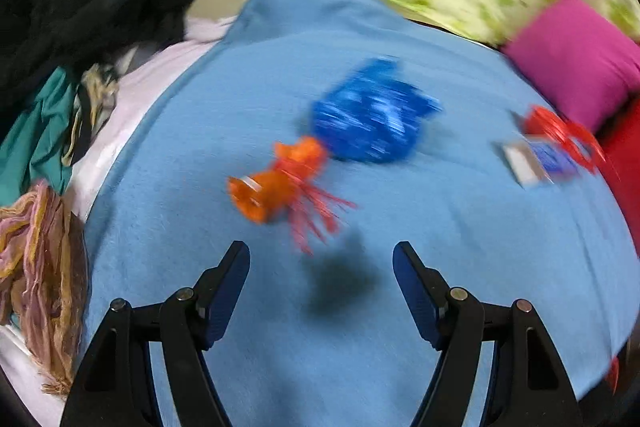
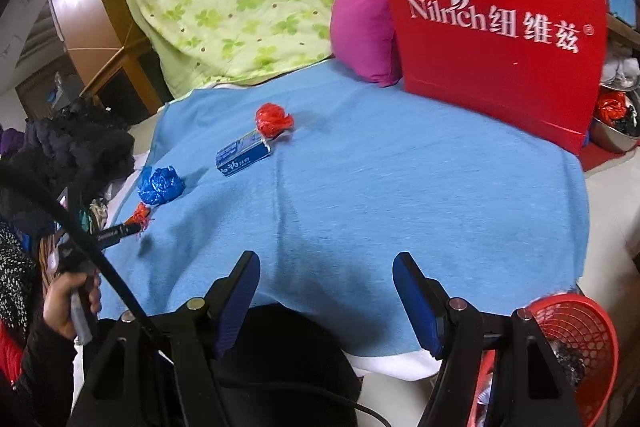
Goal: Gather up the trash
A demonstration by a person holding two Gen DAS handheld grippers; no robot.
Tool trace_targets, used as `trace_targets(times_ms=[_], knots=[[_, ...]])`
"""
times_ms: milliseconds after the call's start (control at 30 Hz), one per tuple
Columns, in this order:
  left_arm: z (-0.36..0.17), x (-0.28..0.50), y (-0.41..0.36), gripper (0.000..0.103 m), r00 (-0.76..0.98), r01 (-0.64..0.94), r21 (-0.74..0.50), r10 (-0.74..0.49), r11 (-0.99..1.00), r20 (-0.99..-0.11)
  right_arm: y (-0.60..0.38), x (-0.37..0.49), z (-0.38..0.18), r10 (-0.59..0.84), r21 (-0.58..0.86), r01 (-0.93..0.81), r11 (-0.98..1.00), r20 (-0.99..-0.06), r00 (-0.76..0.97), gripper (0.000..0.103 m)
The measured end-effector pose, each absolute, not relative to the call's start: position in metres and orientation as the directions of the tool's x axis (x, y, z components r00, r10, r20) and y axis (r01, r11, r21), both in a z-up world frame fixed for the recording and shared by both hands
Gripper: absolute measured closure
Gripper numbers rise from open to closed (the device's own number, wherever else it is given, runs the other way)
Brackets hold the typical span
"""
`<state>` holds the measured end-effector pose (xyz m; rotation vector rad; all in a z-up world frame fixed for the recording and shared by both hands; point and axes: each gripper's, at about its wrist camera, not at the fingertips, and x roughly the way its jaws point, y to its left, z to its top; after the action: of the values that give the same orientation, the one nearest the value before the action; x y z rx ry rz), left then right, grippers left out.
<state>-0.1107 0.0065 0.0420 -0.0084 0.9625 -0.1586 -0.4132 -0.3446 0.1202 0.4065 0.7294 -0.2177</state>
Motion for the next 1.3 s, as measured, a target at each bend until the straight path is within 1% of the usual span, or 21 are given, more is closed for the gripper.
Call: trace_targets(times_ms=[100,233,300,333,500,667,767,833,933,1033,1133,1200,1300], knots=[[0.036,-0.089,0.008,0.029,0.56,0.126,-0.073,-0.132,0.989,-0.818,-0.34,-0.401,0.119,-0.043,0.274,0.318,0.908,-0.692,0.721,0.031],[0.027,-0.066,0.001,0.029,0.561,0.124,-0.008,-0.076,0.992,-0.825,-0.337,-0.388,0.117,-0.036,0.27,0.309,0.912,-0.698,0.715,0.031],[0.024,-0.057,0.003,0.029,0.568,0.109,-0.011,-0.071,0.994,-0.82,-0.335,-0.378,0.116,-0.032,0.267,0.304,0.915,-0.702,0.711,0.031],[0.023,-0.054,0.005,0.035,0.573,0.102,-0.03,-0.084,0.994,-0.815,-0.334,-0.374,0.116,-0.029,0.264,0.301,0.916,-0.705,0.709,0.031],[0.026,-0.062,0.006,0.036,0.593,0.106,-0.044,-0.099,0.993,-0.799,-0.314,-0.336,0.116,0.005,0.249,0.246,0.937,-0.712,0.702,0.031],[0.039,-0.087,0.033,0.037,0.642,0.0,-0.095,-0.073,0.995,-0.763,-0.275,-0.273,0.118,0.075,0.247,0.144,0.958,-0.702,0.708,0.031],[0.04,-0.095,0.05,0.037,0.657,-0.061,-0.125,-0.054,0.99,-0.752,-0.237,-0.217,0.116,0.161,0.269,0.045,0.962,-0.695,0.7,0.031],[0.043,-0.098,0.061,0.037,0.677,-0.107,-0.126,-0.02,0.986,-0.736,-0.214,-0.187,0.113,0.2,0.275,-0.003,0.962,-0.694,0.692,0.031],[0.044,-0.096,0.077,0.037,0.689,-0.173,-0.134,0.023,0.976,-0.725,-0.179,-0.138,0.104,0.247,0.286,-0.052,0.957,-0.707,0.663,0.031],[0.041,-0.093,0.089,0.037,0.684,-0.214,-0.16,0.031,0.964,-0.729,-0.15,-0.096,0.094,0.277,0.299,-0.076,0.951,-0.718,0.639,0.031],[0.035,-0.09,0.097,0.037,0.665,-0.231,-0.188,0.014,0.955,-0.746,-0.13,-0.072,0.087,0.254,0.259,-0.089,0.962,-0.721,0.645,0.03],[0.034,-0.088,0.097,0.037,0.663,-0.229,-0.195,0.006,0.954,-0.749,-0.117,-0.055,0.081,0.223,0.215,-0.093,0.972,-0.727,0.649,0.026],[0.035,-0.086,0.093,0.037,0.671,-0.218,-0.194,0.002,0.956,-0.742,-0.102,-0.034,0.067,0.188,0.167,-0.092,0.982,-0.754,0.63,0.025]])
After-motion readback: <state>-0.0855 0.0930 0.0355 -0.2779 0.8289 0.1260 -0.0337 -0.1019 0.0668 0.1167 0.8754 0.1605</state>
